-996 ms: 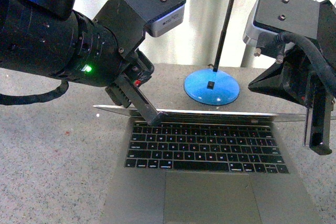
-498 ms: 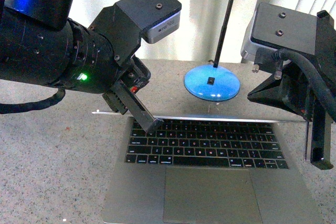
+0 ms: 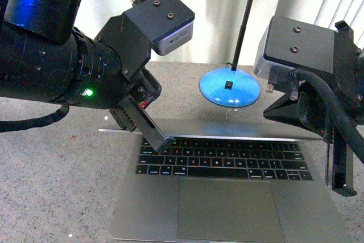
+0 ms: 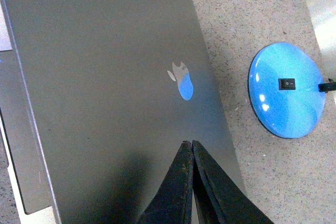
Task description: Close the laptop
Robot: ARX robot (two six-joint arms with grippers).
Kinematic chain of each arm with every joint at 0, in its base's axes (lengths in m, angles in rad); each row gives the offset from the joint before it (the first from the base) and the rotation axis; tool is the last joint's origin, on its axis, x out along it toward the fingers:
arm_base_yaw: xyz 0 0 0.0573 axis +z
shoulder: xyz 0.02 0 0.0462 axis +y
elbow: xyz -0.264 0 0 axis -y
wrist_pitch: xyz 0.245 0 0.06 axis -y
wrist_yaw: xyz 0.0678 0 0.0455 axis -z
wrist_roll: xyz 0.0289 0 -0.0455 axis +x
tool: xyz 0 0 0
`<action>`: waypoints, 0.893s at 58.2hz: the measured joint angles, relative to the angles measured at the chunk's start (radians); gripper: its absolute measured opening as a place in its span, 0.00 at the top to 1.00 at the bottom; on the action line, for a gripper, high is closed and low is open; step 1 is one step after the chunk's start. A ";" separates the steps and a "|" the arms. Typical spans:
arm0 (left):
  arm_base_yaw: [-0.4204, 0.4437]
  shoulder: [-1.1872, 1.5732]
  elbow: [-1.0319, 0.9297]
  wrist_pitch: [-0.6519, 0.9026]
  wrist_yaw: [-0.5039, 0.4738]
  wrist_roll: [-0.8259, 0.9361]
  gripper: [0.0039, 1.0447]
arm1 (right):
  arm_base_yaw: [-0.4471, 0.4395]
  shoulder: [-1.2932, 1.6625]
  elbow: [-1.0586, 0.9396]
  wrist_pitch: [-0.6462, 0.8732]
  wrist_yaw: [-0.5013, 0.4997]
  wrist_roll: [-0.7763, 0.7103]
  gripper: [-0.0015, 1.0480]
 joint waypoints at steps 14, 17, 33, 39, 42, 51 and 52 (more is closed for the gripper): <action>0.000 0.000 -0.017 0.000 0.005 0.002 0.97 | 0.006 0.007 -0.011 0.006 0.003 0.000 0.97; 0.000 0.000 -0.020 0.000 0.005 0.002 0.97 | 0.007 0.008 -0.014 0.006 0.003 0.000 0.97; 0.000 0.002 -0.039 0.019 0.007 0.001 0.97 | 0.012 0.018 -0.032 0.022 0.004 0.000 0.97; -0.001 0.006 -0.048 0.029 0.007 0.000 0.97 | 0.013 0.023 -0.036 0.026 0.006 0.000 0.97; -0.002 0.012 -0.053 0.034 0.008 0.000 0.97 | 0.013 0.026 -0.039 0.029 0.007 0.000 0.97; -0.005 0.022 -0.065 0.049 0.013 0.000 0.97 | 0.015 0.039 -0.049 0.041 0.007 0.000 0.97; -0.005 0.023 -0.066 0.050 0.016 0.000 0.97 | 0.015 0.040 -0.050 0.042 0.007 0.000 0.97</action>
